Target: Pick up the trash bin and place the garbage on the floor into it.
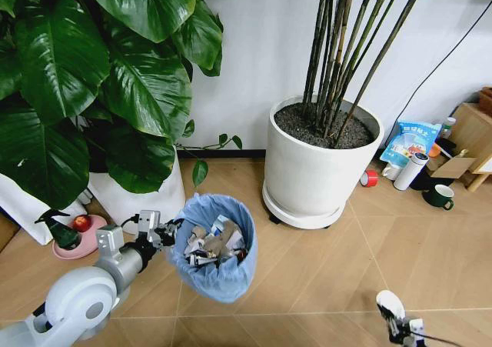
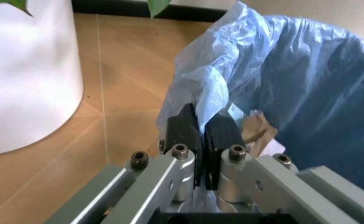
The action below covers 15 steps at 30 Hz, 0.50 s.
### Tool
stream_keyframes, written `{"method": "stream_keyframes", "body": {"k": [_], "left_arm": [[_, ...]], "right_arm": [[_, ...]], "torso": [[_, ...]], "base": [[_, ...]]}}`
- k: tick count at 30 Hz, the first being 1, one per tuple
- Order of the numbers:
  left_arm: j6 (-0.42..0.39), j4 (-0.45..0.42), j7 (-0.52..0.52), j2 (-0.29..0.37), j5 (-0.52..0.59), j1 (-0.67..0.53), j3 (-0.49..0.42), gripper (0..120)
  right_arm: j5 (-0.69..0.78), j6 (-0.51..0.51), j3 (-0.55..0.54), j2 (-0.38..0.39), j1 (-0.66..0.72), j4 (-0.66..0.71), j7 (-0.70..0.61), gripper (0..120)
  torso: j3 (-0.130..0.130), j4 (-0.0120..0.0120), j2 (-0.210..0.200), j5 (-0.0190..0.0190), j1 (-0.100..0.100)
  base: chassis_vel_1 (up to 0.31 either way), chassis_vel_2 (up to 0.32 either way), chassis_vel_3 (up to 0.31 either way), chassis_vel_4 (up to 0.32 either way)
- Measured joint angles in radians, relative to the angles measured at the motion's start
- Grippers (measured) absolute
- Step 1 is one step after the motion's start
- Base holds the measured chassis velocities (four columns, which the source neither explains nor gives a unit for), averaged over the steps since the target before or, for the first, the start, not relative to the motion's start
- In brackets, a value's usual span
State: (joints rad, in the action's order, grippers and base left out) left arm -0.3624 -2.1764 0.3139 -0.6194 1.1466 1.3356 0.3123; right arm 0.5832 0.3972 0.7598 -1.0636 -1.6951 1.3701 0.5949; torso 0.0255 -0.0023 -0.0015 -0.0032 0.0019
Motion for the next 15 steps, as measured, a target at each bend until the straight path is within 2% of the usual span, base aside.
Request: {"method": "stream_keyframes", "body": {"k": [4, 7, 9, 10, 15], "left_arm": [[-0.001, 0.013, -0.002, 0.008, 0.010, -0.026, -0.030, 0], [-0.002, 0.023, -0.007, 0.018, 0.012, -0.039, -0.055, 0], [-0.001, 0.026, -0.013, 0.027, 0.012, -0.041, -0.070, 0], [-0.001, 0.026, -0.013, 0.027, 0.012, -0.041, -0.070, 0], [0.001, 0.035, -0.016, 0.034, 0.010, -0.072, -0.119, 0]], "right_arm": [[0.074, 0.017, 0.008, 0.022, -0.014, 0.079, 0.072, 0], [0.168, 0.017, -0.017, 0.053, 0.001, 0.202, 0.145, 0], [0.257, 0.011, -0.081, 0.086, 0.054, 0.293, 0.173, 0], [0.257, 0.011, -0.081, 0.086, 0.054, 0.293, 0.173, 0], [0.341, -0.031, -0.231, 0.130, 0.194, 0.407, 0.178, 0]], "torso": [[0.000, -0.0003, 0.000, 0.0004, 0.000], [0.000, -0.0004, 0.000, 0.0000, 0.000], [0.000, -0.0001, 0.000, 0.0000, 0.000], [0.000, -0.0001, 0.000, 0.0000, 0.000], [0.000, 0.0004, 0.000, -0.0002, 0.000]], "base": [[0.000, 0.000, 0.000, 0.000], [0.000, 0.000, 0.000, 0.000], [0.000, 0.000, 0.000, 0.000], [0.000, 0.000, 0.000, 0.000], [0.000, 0.000, 0.000, 0.000]]}}
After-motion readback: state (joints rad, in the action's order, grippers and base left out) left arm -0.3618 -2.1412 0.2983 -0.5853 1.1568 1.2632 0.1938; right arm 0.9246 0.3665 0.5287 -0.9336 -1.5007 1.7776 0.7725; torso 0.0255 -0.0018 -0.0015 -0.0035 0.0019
